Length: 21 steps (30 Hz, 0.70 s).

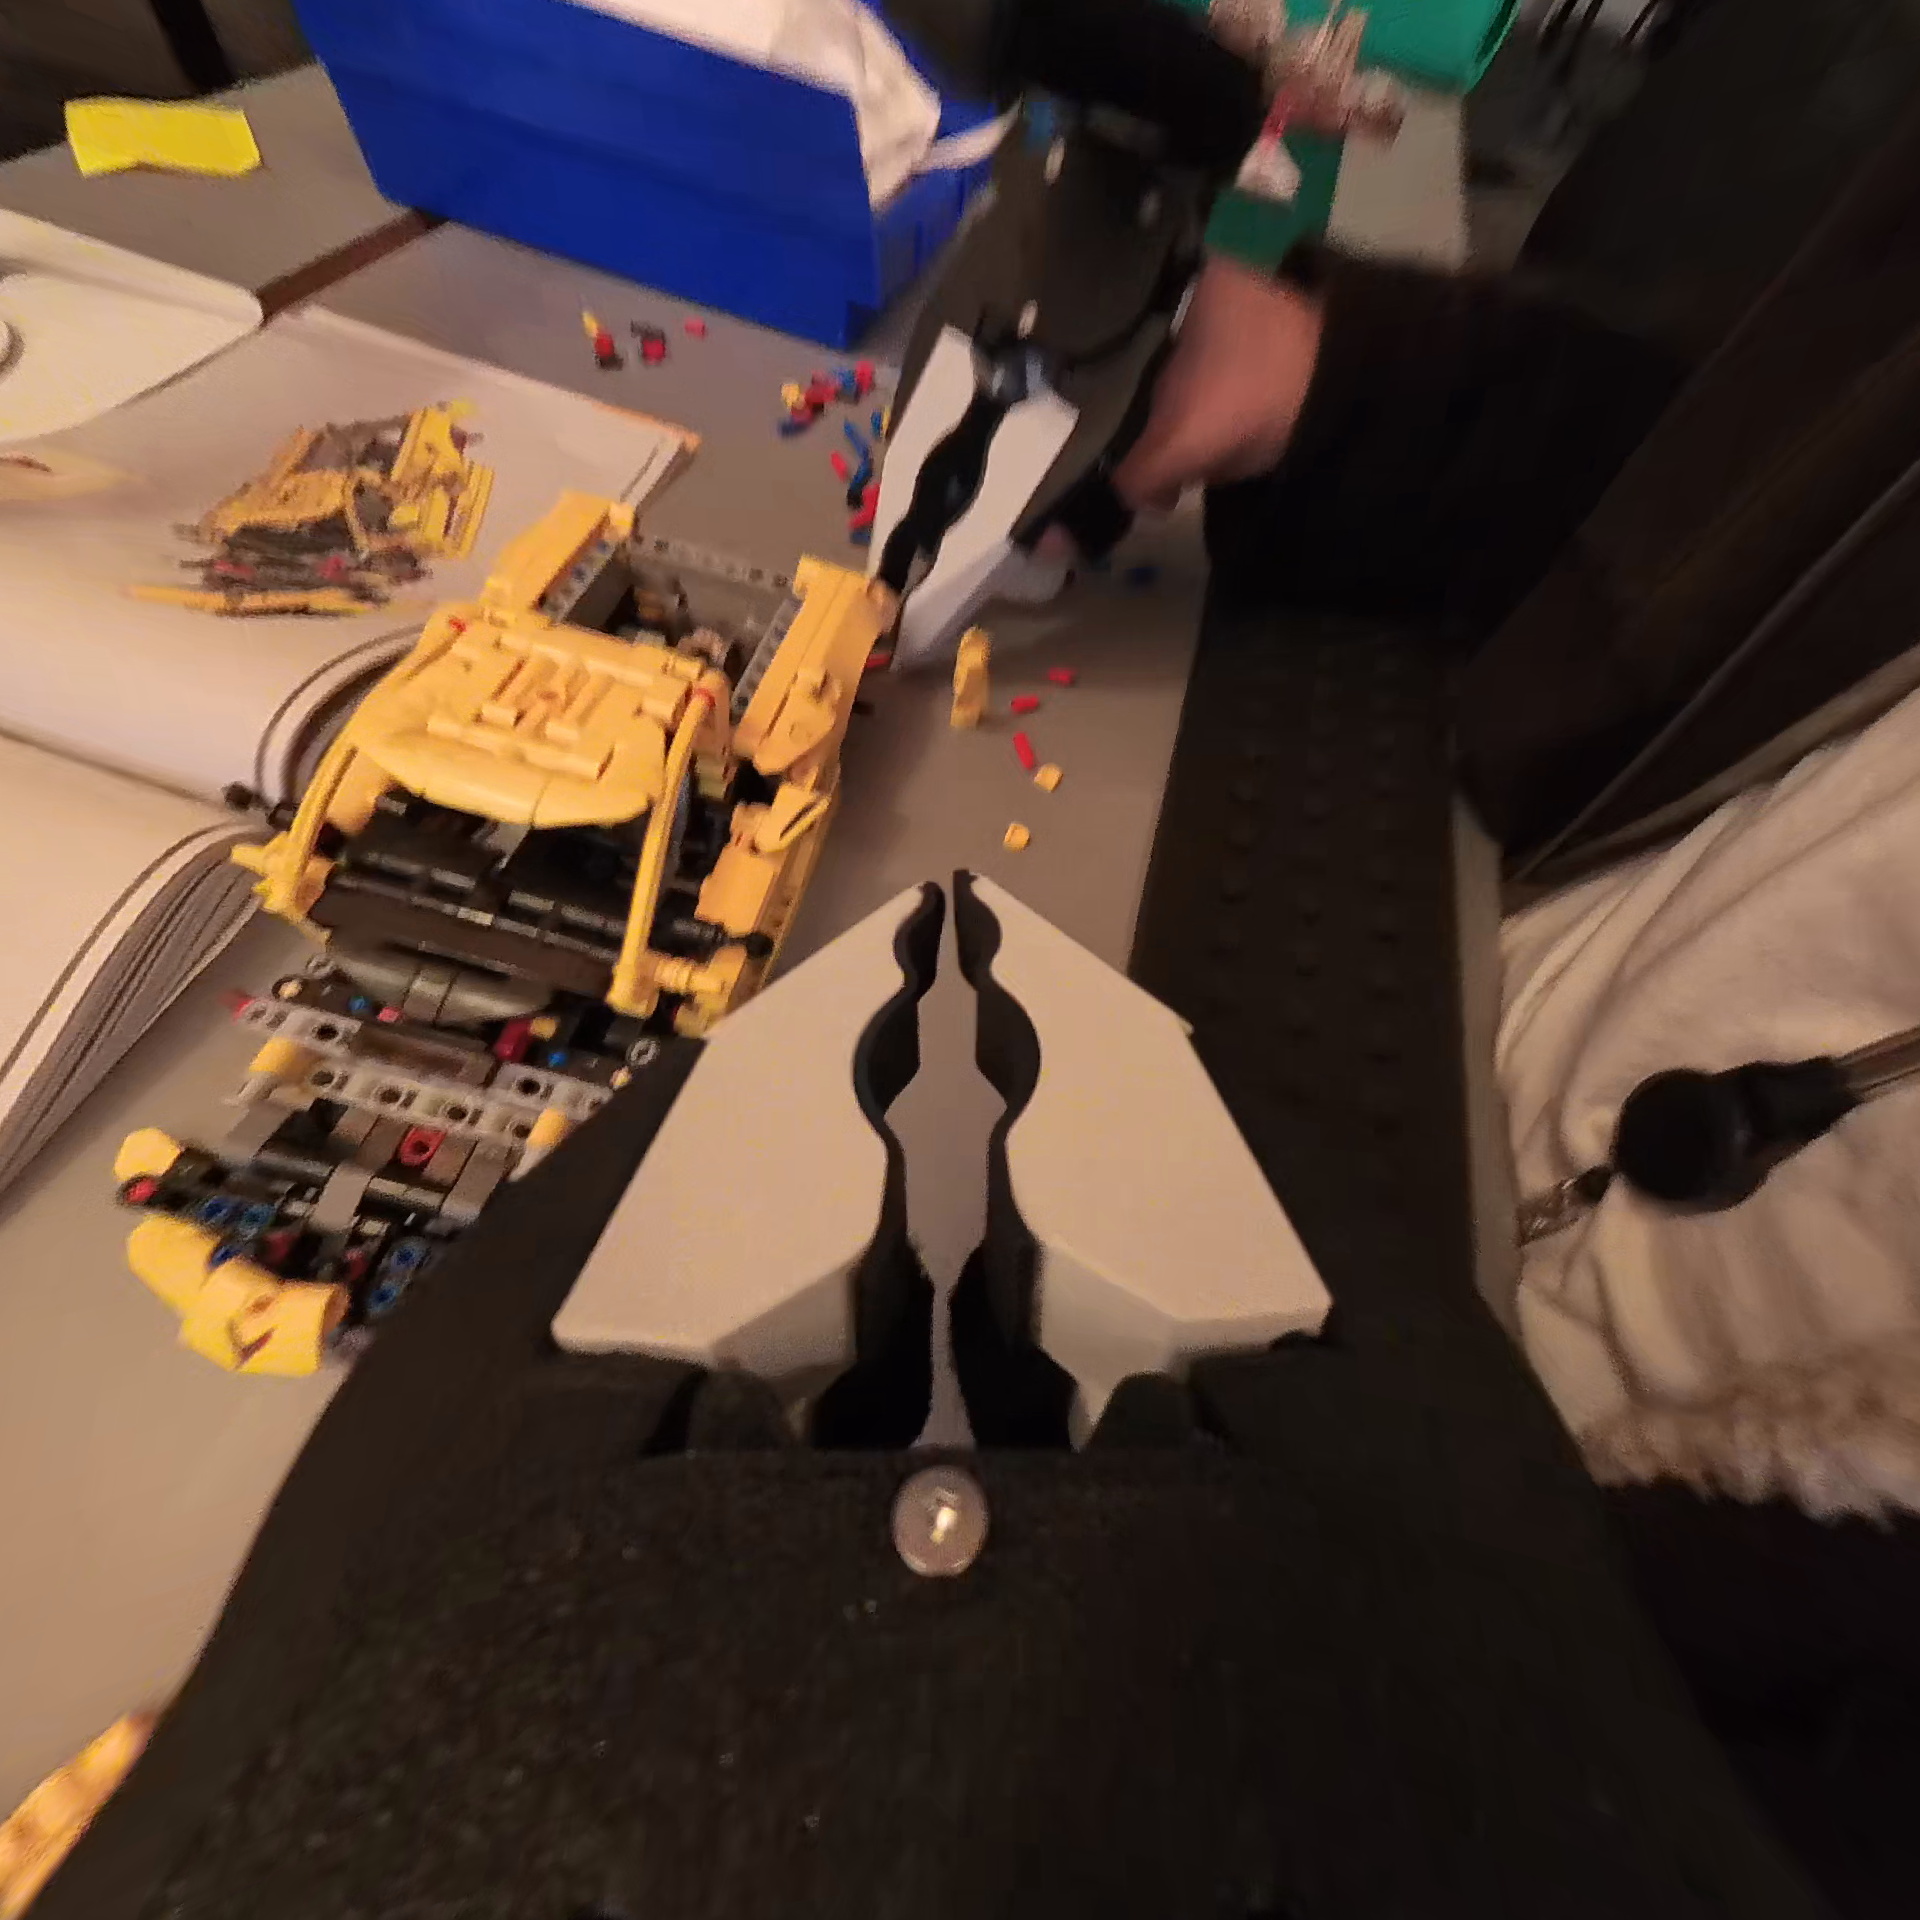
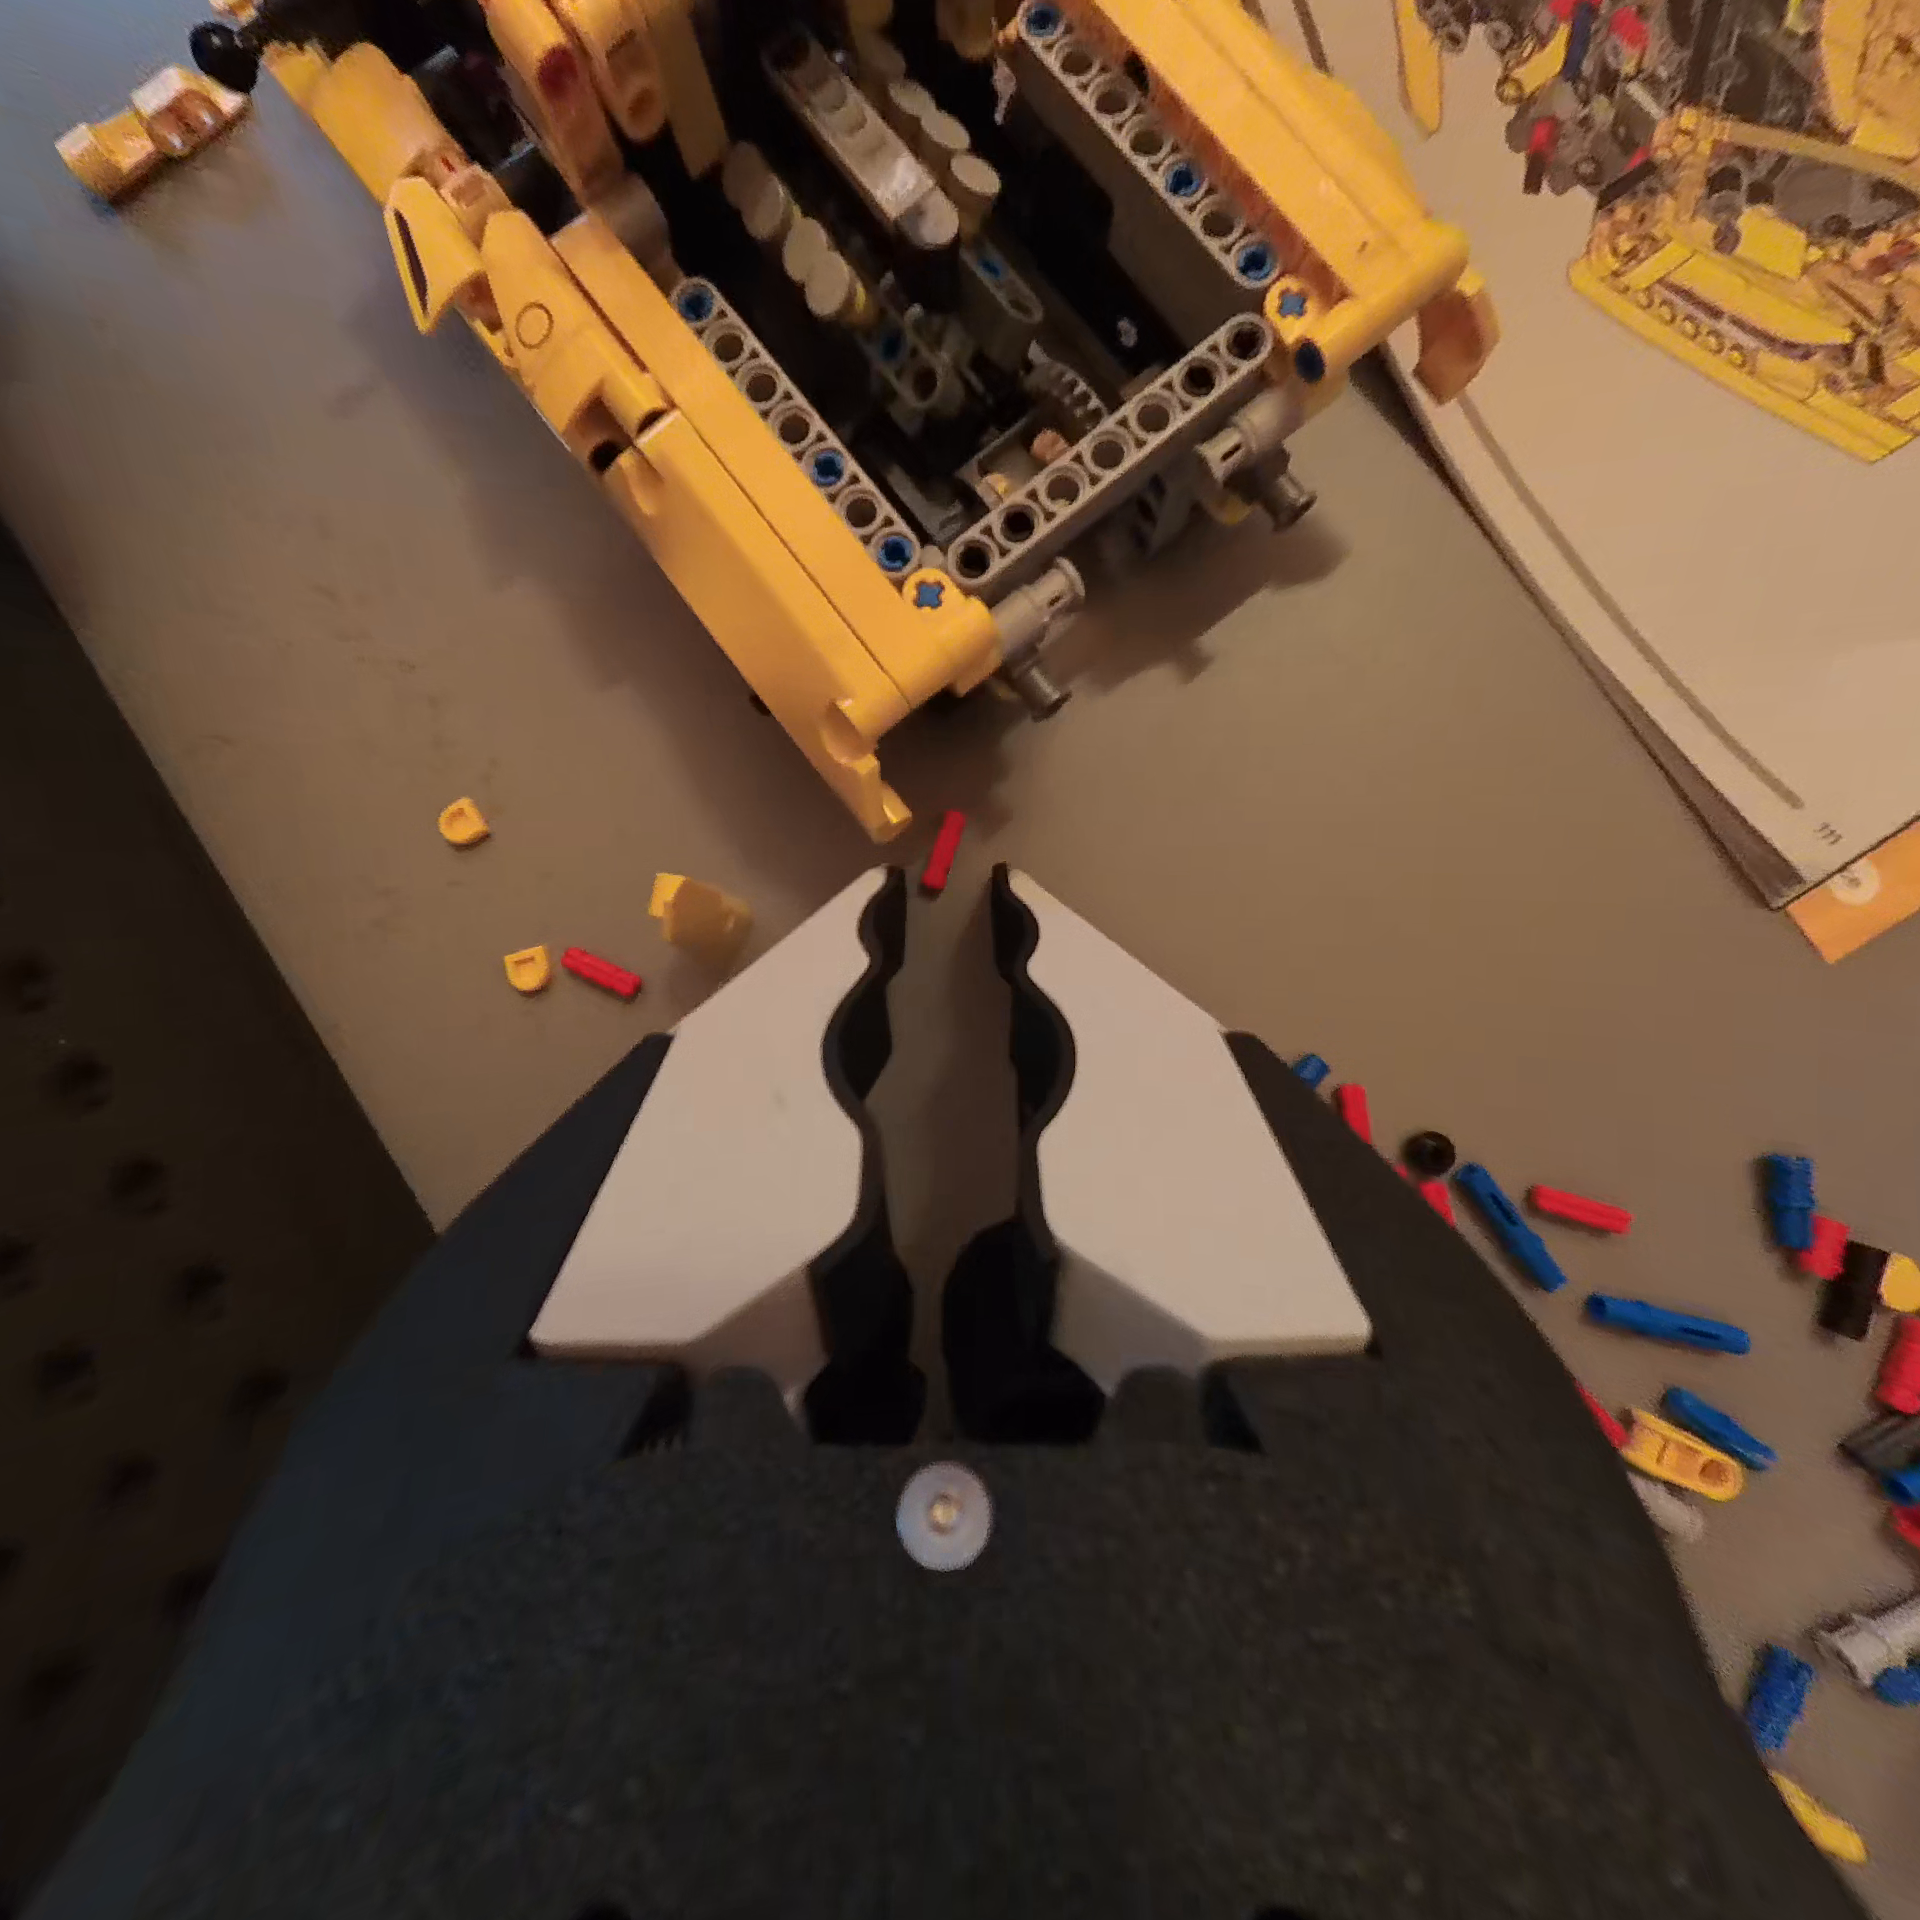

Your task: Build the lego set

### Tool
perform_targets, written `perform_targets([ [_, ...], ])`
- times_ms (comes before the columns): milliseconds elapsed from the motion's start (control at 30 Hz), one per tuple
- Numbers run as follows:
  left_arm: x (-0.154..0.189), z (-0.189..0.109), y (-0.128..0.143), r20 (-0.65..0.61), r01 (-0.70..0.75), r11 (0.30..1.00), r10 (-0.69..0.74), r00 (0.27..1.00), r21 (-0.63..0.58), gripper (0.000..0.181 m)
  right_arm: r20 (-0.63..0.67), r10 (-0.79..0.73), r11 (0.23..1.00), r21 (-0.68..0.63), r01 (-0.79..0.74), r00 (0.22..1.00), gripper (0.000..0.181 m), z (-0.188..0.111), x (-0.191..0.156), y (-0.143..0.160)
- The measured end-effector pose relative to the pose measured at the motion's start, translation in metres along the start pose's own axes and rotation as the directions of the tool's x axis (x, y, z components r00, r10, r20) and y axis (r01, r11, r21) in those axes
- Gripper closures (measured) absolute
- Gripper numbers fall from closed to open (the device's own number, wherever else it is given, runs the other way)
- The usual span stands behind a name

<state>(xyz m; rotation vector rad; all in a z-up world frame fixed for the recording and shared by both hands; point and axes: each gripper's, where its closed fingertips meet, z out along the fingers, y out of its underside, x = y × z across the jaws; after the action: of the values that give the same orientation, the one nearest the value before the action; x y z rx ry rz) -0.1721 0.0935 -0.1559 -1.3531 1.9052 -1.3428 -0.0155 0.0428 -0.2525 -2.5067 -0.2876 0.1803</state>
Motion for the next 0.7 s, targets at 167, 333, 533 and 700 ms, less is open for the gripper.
perform_targets([
  [167, 0.006, -0.001, -0.035, -0.12, 0.157, 0.968, -0.135, 0.983, 0.195, 0.163, -0.06, -0.053, 0.997, 0.054, 0.056, 0.997, 0.178, 0.003, 0.004, -0.003],
  [333, 0.002, 0.017, -0.05, -0.179, 0.381, 0.89, -0.344, 0.922, 0.25, 0.164, -0.087, -0.147, 0.987, 0.055, 0.152, 0.985, 0.178, -0.026, 0.002, 0.0],
  [533, 0.014, 0.048, -0.054, -0.257, 0.507, 0.85, -0.463, 0.848, 0.143, 0.162, -0.165, -0.484, 0.816, 0.27, 0.511, 0.859, 0.179, -0.075, -0.077, -0.076],
  [700, 0.02, 0.043, -0.06, -0.337, 0.546, 0.823, -0.474, 0.814, 0.16, 0.171, -0.191, -0.558, 0.735, 0.337, 0.588, 0.807, 0.178, -0.072, -0.107, -0.103],
])
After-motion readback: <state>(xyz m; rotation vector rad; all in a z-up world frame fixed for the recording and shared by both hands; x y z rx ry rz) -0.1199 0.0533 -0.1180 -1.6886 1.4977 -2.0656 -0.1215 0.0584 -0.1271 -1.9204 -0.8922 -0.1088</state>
